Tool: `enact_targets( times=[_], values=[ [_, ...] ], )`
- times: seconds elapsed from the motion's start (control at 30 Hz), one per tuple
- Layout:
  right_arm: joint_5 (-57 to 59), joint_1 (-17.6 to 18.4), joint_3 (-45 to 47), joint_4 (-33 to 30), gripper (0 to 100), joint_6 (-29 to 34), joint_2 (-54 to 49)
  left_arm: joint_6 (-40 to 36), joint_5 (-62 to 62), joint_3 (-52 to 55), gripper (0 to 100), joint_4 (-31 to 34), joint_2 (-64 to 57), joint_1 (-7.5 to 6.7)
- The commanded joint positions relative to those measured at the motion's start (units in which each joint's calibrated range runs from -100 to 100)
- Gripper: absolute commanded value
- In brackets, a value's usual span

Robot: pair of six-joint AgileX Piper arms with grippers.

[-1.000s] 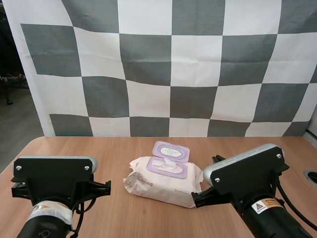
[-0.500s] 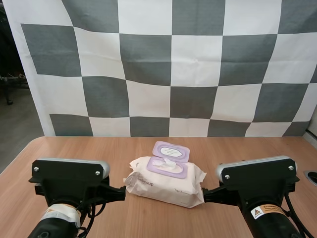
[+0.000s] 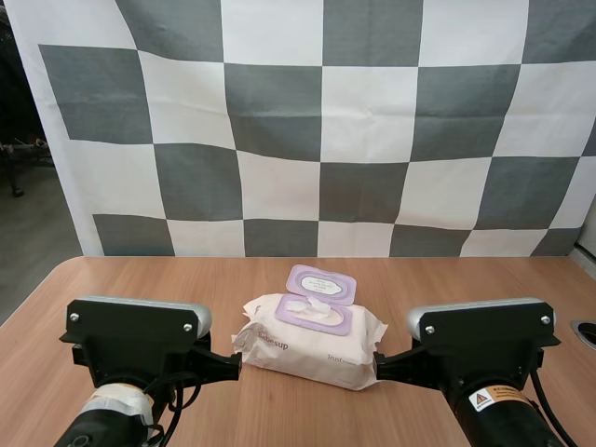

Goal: Open the wet wipes lid

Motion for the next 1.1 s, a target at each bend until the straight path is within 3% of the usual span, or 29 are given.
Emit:
enact_targets(
  times=[0.0, 0.07, 0.47, 0.63, 0.73, 0.87, 1.07],
  values=[
    [2.2, 0.0, 0.0, 4.8, 12, 0.0, 0.0, 0.0, 0.2, 0.0, 73, 0.1, 0.0, 0.03],
    [4.5, 0.0, 0.0, 6.6, 0, 0.0, 0.0, 0.0, 0.2, 0.0, 73, 0.1, 0.0, 0.03],
    [4.8, 0.0, 0.0, 8.2, 0, 0.0, 0.0, 0.0, -1.2, 0.0, 73, 0.1, 0.0, 0.04],
    [-7.9, 0.0, 0.0, 7.9, 0, 0.0, 0.0, 0.0, -1.2, 0.0, 73, 0.1, 0.0, 0.04],
    [-11.6, 0.0, 0.0, 5.9, 0, 0.0, 0.0, 0.0, -1.2, 0.0, 73, 0.1, 0.0, 0.04],
    [-11.7, 0.0, 0.0, -3.9, 0, 0.0, 0.0, 0.0, -1.2, 0.0, 73, 0.1, 0.0, 0.04],
    [-9.8, 0.0, 0.0, -4.5, 0, 0.3, 0.0, 0.0, -1.2, 0.0, 73, 0.1, 0.0, 0.04]
  ],
)
